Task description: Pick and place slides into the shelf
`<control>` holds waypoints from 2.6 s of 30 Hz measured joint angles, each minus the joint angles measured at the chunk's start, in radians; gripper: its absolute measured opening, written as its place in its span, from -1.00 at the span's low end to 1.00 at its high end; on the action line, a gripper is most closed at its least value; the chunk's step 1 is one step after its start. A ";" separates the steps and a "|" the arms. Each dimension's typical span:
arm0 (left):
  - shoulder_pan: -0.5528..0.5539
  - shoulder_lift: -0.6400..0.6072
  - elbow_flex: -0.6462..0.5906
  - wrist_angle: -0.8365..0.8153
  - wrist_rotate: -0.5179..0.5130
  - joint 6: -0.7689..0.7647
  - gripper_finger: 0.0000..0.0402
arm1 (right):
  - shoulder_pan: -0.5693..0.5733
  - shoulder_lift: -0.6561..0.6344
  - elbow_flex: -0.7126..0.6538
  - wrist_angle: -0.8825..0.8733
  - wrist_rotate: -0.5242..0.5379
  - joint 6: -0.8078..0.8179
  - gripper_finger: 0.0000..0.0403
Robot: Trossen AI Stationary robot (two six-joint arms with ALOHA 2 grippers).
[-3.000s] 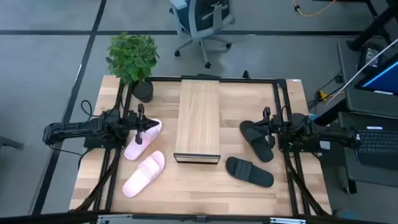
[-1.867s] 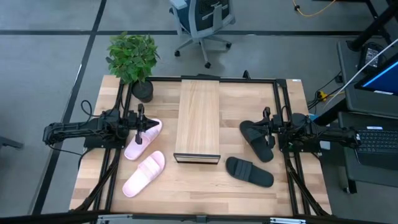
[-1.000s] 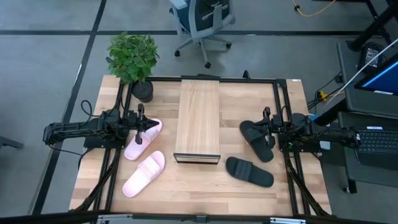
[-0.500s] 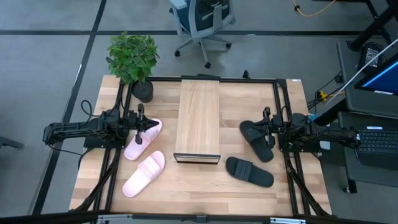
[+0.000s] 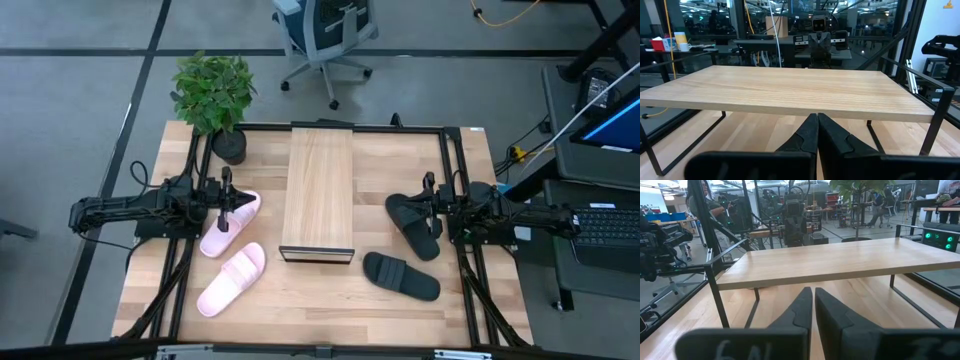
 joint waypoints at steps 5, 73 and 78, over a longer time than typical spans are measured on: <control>0.000 0.000 0.000 0.000 0.000 0.000 -1.00 | 0.000 0.000 0.000 0.000 0.000 0.000 -0.88; 0.000 0.000 0.000 0.008 -0.056 0.091 -1.00 | 0.000 0.088 0.000 0.010 -0.026 -0.129 -0.98; 0.000 0.000 0.000 0.043 -0.072 0.105 -1.00 | 0.000 0.088 0.072 0.003 -0.026 -0.129 -0.99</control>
